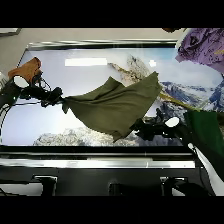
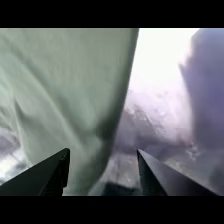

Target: Fold the clothes and pants, and hang the long-sleeved shirts on hangers.

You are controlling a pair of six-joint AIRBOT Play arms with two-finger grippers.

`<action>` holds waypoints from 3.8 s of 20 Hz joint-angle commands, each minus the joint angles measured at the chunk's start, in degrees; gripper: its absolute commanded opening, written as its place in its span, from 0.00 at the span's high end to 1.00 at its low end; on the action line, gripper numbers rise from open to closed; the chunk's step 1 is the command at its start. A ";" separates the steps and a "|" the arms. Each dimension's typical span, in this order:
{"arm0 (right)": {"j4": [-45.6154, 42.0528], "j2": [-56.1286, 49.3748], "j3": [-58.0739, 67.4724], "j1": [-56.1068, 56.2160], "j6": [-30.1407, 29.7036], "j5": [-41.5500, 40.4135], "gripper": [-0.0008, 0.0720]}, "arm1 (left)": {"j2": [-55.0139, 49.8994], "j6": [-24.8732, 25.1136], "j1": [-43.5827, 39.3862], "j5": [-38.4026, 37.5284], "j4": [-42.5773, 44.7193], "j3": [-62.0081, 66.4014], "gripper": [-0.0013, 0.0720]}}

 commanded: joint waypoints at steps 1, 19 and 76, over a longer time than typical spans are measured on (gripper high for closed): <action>3.21 -0.76 -0.76 1.90 0.96 -7.08 0.34 | -0.04 0.15 -0.04 0.04 0.68 0.04 0.96; -17.16 4.42 50.10 -9.35 -3.87 18.58 0.95 | 18.86 3.63 0.31 0.28 1.03 19.41 0.96; -6.10 -23.15 25.20 -31.65 -32.02 24.68 0.33 | 21.22 3.21 20.87 -6.80 11.32 -16.68 0.06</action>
